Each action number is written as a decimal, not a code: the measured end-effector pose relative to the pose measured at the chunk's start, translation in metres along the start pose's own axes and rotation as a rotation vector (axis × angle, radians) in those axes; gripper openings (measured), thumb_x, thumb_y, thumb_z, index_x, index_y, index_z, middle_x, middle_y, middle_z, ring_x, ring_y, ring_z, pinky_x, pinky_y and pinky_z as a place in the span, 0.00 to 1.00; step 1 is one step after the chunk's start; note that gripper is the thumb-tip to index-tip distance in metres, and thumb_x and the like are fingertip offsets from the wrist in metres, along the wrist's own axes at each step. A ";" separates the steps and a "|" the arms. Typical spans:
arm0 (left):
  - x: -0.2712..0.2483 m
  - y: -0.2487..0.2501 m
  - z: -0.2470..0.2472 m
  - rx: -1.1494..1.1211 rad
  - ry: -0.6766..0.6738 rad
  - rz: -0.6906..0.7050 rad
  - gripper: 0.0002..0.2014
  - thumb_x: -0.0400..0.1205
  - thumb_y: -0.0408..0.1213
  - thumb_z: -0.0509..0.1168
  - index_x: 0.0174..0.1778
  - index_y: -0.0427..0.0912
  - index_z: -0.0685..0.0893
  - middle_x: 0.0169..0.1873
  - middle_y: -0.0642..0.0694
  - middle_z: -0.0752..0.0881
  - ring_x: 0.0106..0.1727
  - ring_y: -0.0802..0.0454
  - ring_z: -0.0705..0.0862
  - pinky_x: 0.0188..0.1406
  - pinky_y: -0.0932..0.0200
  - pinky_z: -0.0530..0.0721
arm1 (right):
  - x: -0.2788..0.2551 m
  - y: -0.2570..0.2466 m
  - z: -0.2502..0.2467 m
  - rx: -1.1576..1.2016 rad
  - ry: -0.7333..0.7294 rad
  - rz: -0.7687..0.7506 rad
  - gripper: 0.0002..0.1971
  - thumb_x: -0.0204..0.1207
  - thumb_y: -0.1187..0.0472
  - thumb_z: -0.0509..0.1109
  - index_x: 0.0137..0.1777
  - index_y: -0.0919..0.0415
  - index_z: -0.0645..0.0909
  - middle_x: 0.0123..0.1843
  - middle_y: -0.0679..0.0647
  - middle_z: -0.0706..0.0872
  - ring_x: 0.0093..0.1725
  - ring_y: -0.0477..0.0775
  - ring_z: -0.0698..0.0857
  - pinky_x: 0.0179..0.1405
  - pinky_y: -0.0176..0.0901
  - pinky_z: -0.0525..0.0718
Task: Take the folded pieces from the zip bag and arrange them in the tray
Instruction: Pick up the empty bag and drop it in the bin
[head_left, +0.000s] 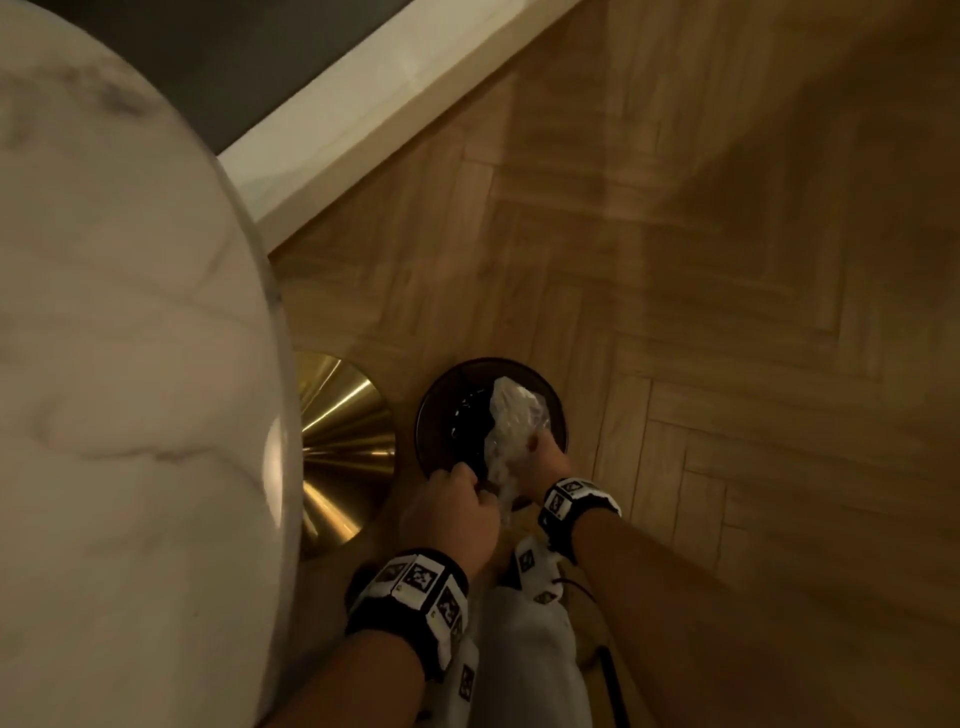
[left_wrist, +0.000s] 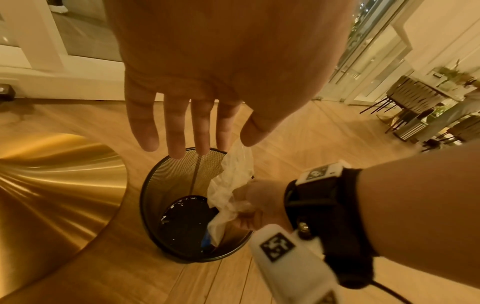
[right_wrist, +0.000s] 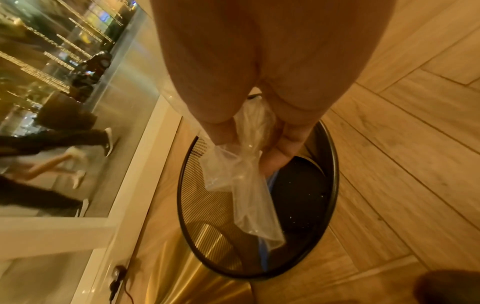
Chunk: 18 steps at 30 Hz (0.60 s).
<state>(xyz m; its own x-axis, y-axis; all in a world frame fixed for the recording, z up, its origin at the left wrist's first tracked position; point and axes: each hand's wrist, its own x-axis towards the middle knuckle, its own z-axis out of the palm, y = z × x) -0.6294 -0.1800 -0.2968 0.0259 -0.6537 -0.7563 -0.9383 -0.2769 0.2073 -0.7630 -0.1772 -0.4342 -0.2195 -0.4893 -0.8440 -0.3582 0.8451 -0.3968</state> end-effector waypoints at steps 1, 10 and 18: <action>0.002 0.000 0.002 0.018 0.001 0.013 0.16 0.86 0.49 0.58 0.67 0.53 0.78 0.64 0.49 0.81 0.62 0.48 0.82 0.62 0.44 0.84 | 0.007 0.000 0.000 0.028 -0.002 0.011 0.19 0.77 0.58 0.71 0.66 0.59 0.73 0.60 0.59 0.84 0.60 0.61 0.84 0.52 0.45 0.79; 0.004 0.006 0.004 -0.030 0.005 0.047 0.12 0.85 0.51 0.59 0.60 0.55 0.81 0.56 0.53 0.81 0.55 0.52 0.83 0.57 0.45 0.86 | 0.034 -0.010 0.001 0.264 -0.143 0.067 0.27 0.83 0.42 0.62 0.78 0.52 0.68 0.67 0.56 0.79 0.64 0.63 0.81 0.65 0.62 0.82; -0.025 0.028 -0.021 -0.204 -0.196 0.015 0.11 0.88 0.42 0.60 0.57 0.46 0.86 0.51 0.46 0.88 0.53 0.47 0.85 0.48 0.53 0.82 | -0.038 -0.010 -0.047 0.203 -0.094 -0.025 0.15 0.83 0.53 0.66 0.68 0.54 0.79 0.60 0.58 0.85 0.53 0.58 0.85 0.41 0.46 0.81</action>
<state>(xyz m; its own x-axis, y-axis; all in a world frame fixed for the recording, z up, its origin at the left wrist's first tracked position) -0.6494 -0.1862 -0.2595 -0.0732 -0.5160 -0.8535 -0.8488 -0.4170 0.3249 -0.7944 -0.1770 -0.3816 -0.1235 -0.4965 -0.8592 -0.1708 0.8636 -0.4744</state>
